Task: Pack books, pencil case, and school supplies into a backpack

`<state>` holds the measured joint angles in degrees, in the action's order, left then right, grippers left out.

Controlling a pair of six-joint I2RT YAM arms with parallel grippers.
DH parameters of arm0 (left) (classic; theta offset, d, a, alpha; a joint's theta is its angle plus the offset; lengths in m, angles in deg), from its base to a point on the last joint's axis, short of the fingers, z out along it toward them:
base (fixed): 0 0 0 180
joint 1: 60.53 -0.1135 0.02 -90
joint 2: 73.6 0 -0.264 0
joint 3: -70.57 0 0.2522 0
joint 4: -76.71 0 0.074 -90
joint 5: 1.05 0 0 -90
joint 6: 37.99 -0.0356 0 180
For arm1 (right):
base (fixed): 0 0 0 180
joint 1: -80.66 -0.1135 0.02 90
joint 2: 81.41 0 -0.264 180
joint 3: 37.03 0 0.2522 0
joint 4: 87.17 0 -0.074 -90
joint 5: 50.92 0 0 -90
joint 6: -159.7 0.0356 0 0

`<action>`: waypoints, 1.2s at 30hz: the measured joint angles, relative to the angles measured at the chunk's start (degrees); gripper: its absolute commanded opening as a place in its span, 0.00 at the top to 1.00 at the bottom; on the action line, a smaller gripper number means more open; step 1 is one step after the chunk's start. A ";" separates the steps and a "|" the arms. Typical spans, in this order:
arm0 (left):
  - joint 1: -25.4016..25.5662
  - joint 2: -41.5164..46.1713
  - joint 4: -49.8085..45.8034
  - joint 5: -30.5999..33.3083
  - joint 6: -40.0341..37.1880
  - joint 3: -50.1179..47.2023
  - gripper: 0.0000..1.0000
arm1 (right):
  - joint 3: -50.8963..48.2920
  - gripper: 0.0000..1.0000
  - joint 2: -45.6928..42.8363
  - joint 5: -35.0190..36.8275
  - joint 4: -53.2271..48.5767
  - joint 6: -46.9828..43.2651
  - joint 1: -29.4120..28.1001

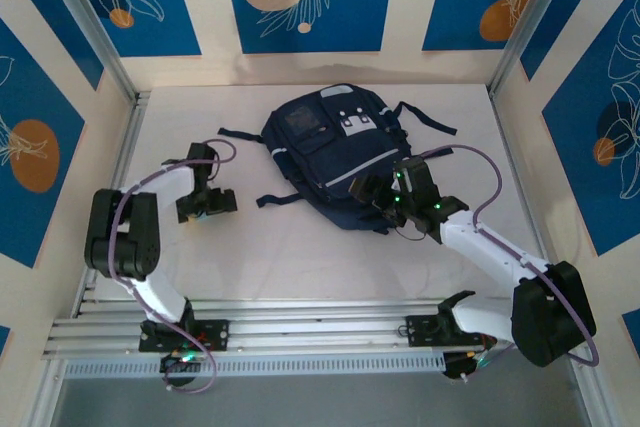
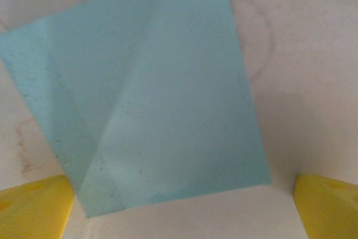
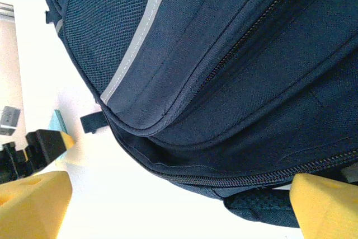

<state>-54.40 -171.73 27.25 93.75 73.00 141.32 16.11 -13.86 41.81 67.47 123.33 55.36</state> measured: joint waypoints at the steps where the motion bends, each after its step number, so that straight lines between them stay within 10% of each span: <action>1: 0.00 -0.11 -0.15 -0.04 0.02 0.37 0.00 | 0.00 0.00 0.02 0.11 0.02 0.00 0.00; 20: 0.07 -1.38 -0.24 -0.83 -0.04 1.90 0.38 | 0.00 0.01 0.04 0.31 0.00 -0.20 -0.11; 26: 0.04 -1.01 0.15 -0.70 0.13 1.66 0.00 | 0.17 0.01 0.22 0.31 -0.13 -0.26 -0.11; 36: 0.00 3.17 1.86 0.44 9.55 1.75 0.00 | 2.10 0.01 1.53 0.04 0.02 -0.76 -0.20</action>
<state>-54.40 -168.56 29.10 94.19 82.56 143.07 18.21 -12.33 41.85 67.49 122.56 55.16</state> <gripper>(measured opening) 0.999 0.989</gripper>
